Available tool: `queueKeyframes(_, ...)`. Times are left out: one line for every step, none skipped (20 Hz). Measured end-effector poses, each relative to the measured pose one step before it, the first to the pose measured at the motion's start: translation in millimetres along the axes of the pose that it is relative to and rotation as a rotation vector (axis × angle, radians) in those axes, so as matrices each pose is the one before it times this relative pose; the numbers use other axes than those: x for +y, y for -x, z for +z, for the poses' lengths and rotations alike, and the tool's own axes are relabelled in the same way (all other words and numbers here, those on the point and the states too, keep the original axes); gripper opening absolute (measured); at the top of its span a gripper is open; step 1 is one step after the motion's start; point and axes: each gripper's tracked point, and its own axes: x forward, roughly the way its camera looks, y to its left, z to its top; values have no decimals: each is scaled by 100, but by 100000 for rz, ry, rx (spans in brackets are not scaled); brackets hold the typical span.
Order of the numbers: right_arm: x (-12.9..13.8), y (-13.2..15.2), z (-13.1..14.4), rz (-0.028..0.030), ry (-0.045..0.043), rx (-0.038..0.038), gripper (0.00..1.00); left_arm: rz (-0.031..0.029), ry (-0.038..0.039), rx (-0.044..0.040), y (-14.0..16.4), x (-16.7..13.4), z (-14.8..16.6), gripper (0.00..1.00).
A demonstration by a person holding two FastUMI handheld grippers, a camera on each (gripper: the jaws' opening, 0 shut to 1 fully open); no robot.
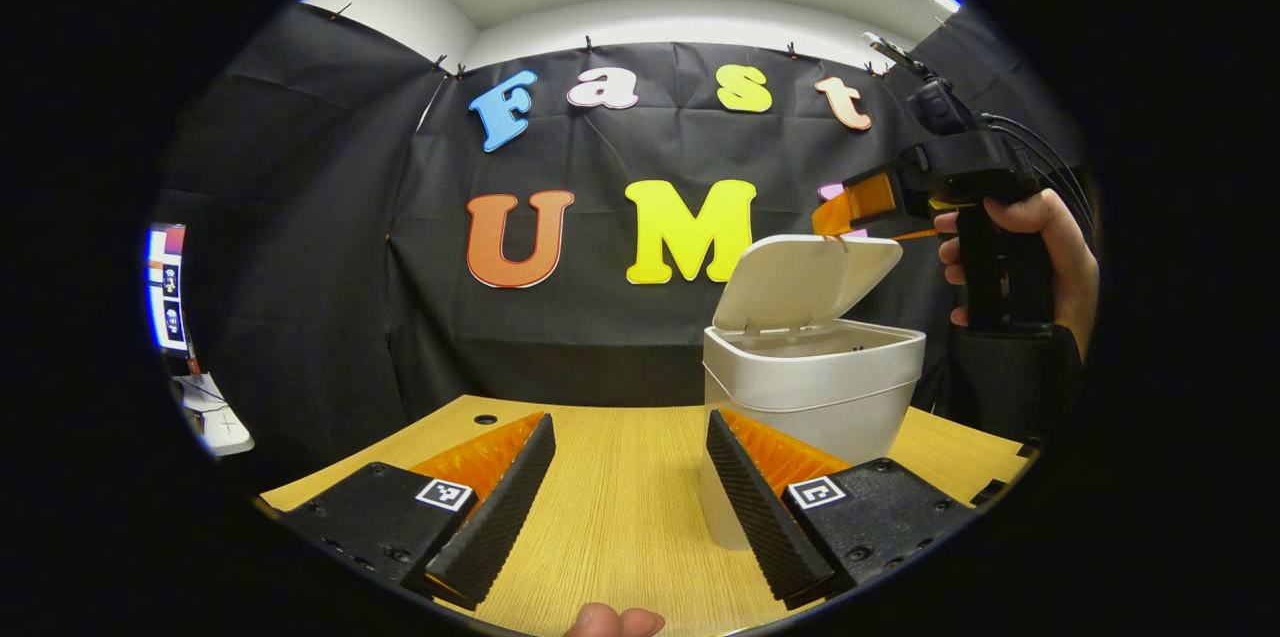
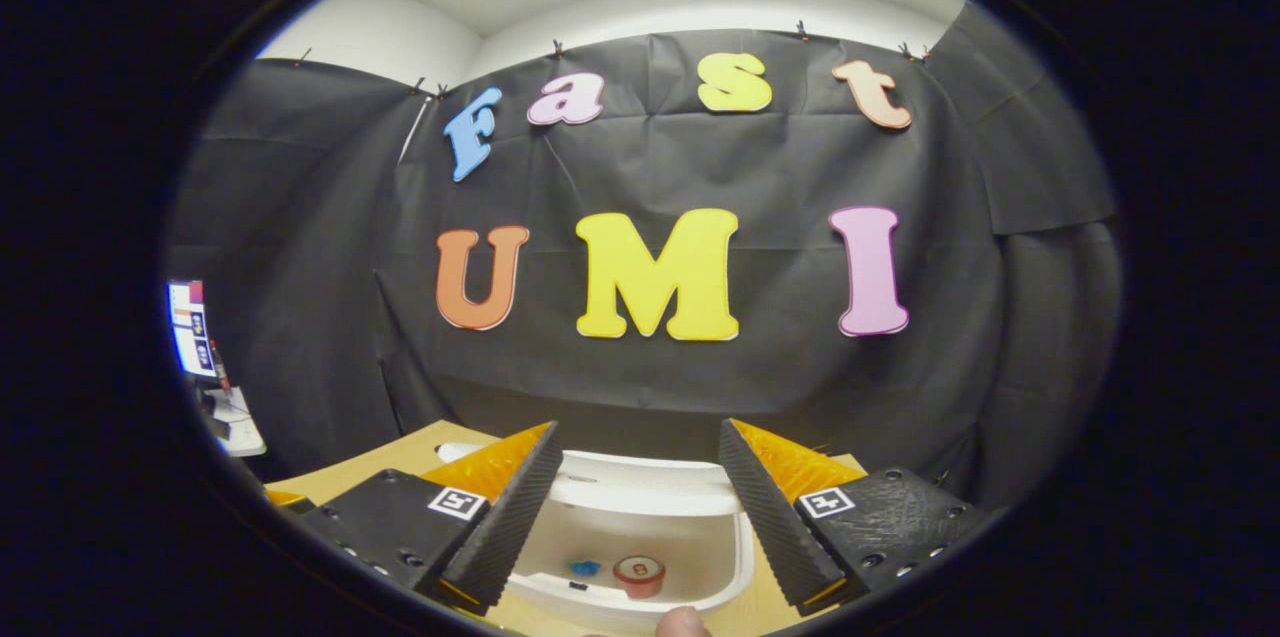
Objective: Press the lid of the desktop garbage bin to open it, pick up the crumpled paper on the desktop and throw it into the bin, then pick up the pop can on the desktop and drop it into the bin, and finally close the garbage bin lid.
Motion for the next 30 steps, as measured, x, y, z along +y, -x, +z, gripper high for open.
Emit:
queueKeyframes(62,56,-647,297,-563,1123,97,453,74,55,57,179,-105,98)
queueKeyframes(105,26,-867,441,-601,1459,97,304,90,-21,67,40,32,98)
queueKeyframes(8,91,-753,309,-529,1565,98,155,186,54,-23,11,11,98)
queueKeyframes(-138,90,-645,12,-402,863,97,20,295,-12,56,-33,-11,98)
queueKeyframes(-164,74,-530,-320,-482,421,98,7,355,-61,-49,2,-34,98)
queueKeyframes(-56,-24,-546,-194,-270,681,98,12,453,67,56,-60,-23,98)
queueKeyframes(22,-14,-527,15,-410,555,98,-131,378,80,19,-24,-92,98)
queueKeyframes(-18,-6,-572,115,-431,578,98,-91,98,271,-78,-181,-111,98)
queueKeyframes(39,-30,-429,73,-57,415,98,154,-39,240,-32,-62,-109,98)
queueKeyframes(-6,-34,-374,-230,606,233,99,-116,-148,26,22,-28,-53,98)
queueKeyframes(-80,-72,-343,-385,507,224,98,58,-38,-205,-20,-83,88,98)
queueKeyframes(-26,-109,-402,-59,431,401,98,-125,24,-43,101,-132,10,98)
queueKeyframes(2,-116,-382,34,847,925,98,-43,-85,-28,-37,2,-98,98)
queueKeyframes(-19,-44,-277,216,298,360,97,135,-160,-52,33,101,-20,98)
queueKeyframes(-73,48,31,99,-883,-128,98,110,-118,125,96,44,8,98)
queueKeyframes(-81,-30,-158,40,-1103,80,98,-140,-1,-16,-62,-182,-49,98)
queueKeyframes(-11,-68,-212,98,-492,494,98,-186,7,-104,12,-96,31,98)
queueKeyframes(82,-18,-351,-85,159,706,98,-167,-282,-32,99,-139,88,98)
queueKeyframes(113,-62,-294,-207,828,540,99,58,-285,-70,45,23,-56,98)
queueKeyframes(-35,69,-215,-447,218,99,98,-287,-120,-152,-17,-89,68,98)
queueKeyframes(-40,-24,-151,-516,234,-343,98,-339,43,-182,-34,-151,-26,98)
queueKeyframes(-13,26,-28,-713,-34,-1029,99,-376,-27,46,-224,-50,-129,98)
queueKeyframes(-88,88,-32,-772,-371,-578,98,-177,-136,188,71,-44,-28,98)
queueKeyframes(122,-106,-218,-906,-5,-70,99,-143,-109,112,-6,-15,-60,98)
queueKeyframes(48,-230,-400,-715,572,756,99,21,147,7,-105,-18,70,98)
queueKeyframes(-35,74,-148,-708,-440,-224,99,-28,286,-163,-68,-18,60,98)
queueKeyframes(-27,-67,-246,-1027,324,481,100,-572,188,-951,-152,-192,347,98)
queueKeyframes(91,153,-341,-762,3026,-689,100,-363,147,-691,-235,-187,279,98)
queueKeyframes(-61,221,-217,-765,3814,-2279,100,-594,333,-581,-130,-245,65,98)
queueKeyframes(-38,-90,296,-927,-1025,-1944,100,-887,591,-275,-149,-318,-43,98)
